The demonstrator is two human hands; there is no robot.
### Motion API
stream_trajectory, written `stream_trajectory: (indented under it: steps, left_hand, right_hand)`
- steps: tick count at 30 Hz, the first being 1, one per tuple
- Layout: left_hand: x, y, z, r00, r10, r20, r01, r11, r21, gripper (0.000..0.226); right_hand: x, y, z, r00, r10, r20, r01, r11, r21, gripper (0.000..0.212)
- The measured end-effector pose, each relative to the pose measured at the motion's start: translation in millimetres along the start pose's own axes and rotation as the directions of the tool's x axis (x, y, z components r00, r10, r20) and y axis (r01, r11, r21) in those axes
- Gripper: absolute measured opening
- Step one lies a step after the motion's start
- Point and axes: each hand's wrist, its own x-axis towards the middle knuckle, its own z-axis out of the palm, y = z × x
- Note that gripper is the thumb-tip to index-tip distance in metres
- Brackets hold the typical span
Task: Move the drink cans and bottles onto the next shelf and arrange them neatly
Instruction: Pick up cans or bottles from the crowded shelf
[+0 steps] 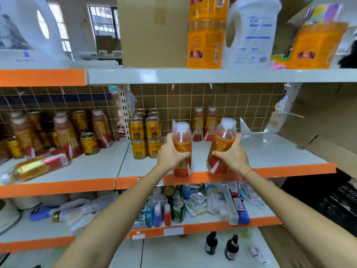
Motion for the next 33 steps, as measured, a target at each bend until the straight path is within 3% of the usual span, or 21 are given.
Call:
stream_trajectory:
  steps: [7,18,33]
  left_hand:
    - [29.4,16.6,32.3,1.000,-0.009,0.026,0.009,1.000,-0.003,0.079]
    - [64.3,16.5,95.9,0.996,-0.068,-0.061,0.069,0.997,0.023,0.079]
    - [133.6,-1.1,133.0,0.990,0.001,-0.141,0.004,0.999,0.038,0.080]
  right_hand:
    - [45.0,23.0,-5.1,0.999,-0.029,0.014,0.029,1.000,0.008,0.084]
    - [114.3,70.4,4.6,0.984,-0.122,0.127,0.132,0.989,-0.068,0.084]
    - [182.2,94.6,46.6,0.974,-0.210,0.083,0.213,0.977,-0.030,0.084]
